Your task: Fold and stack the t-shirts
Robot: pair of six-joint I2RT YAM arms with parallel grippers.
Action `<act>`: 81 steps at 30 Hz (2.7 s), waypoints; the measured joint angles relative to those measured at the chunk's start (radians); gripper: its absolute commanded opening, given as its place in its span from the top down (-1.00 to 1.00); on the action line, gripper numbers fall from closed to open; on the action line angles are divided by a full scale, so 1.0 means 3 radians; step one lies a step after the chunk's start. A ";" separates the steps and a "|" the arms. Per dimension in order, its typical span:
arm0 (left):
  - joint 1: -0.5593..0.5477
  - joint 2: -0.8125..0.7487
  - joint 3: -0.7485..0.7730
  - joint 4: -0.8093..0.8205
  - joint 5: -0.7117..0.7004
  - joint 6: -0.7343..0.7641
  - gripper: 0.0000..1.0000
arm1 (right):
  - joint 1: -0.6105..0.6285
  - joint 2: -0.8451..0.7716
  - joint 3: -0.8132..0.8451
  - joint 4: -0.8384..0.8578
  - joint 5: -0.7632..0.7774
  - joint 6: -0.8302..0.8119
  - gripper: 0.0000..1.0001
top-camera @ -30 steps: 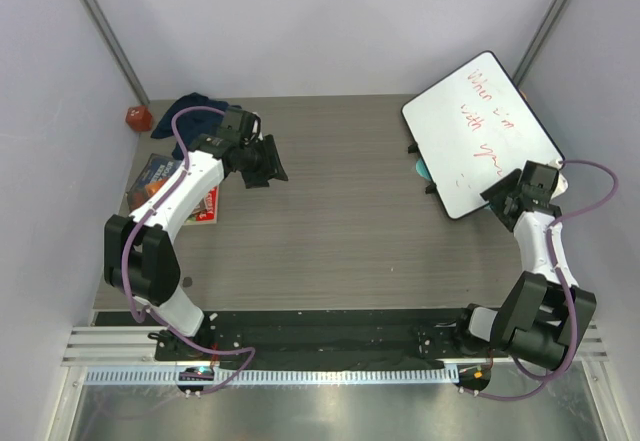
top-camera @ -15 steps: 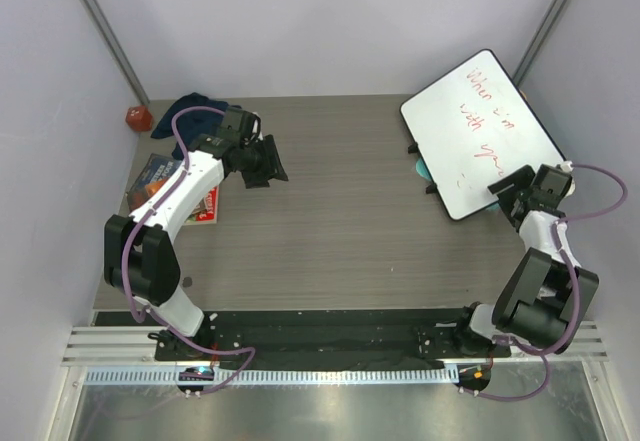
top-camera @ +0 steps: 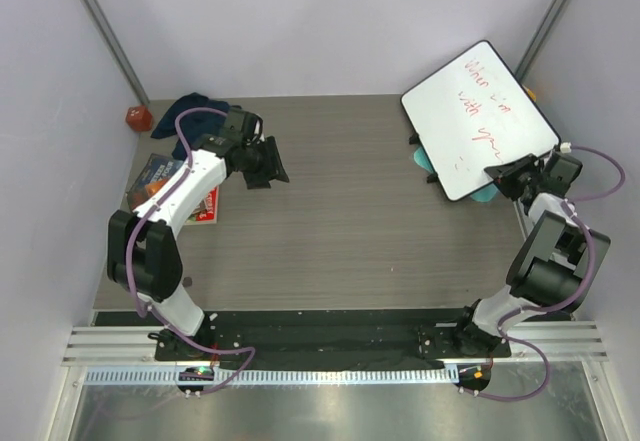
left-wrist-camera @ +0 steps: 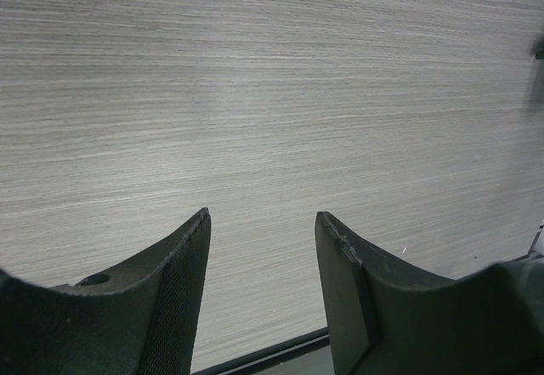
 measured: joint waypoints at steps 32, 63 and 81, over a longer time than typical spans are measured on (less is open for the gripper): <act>0.0000 0.0037 -0.0001 0.0023 0.0008 -0.0011 -0.07 | 0.0482 -0.0111 -0.0064 -0.0145 0.0652 0.0108 0.97; 0.0000 0.0037 -0.0001 0.0018 -0.0031 0.0003 -0.07 | 0.1675 -0.0017 -0.0277 -0.0294 -0.0191 -0.0565 0.85; 0.0000 0.0037 -0.0001 0.0019 -0.0031 0.0003 -0.07 | 0.1675 -0.1101 -0.0928 -0.0088 0.0928 -0.0267 0.10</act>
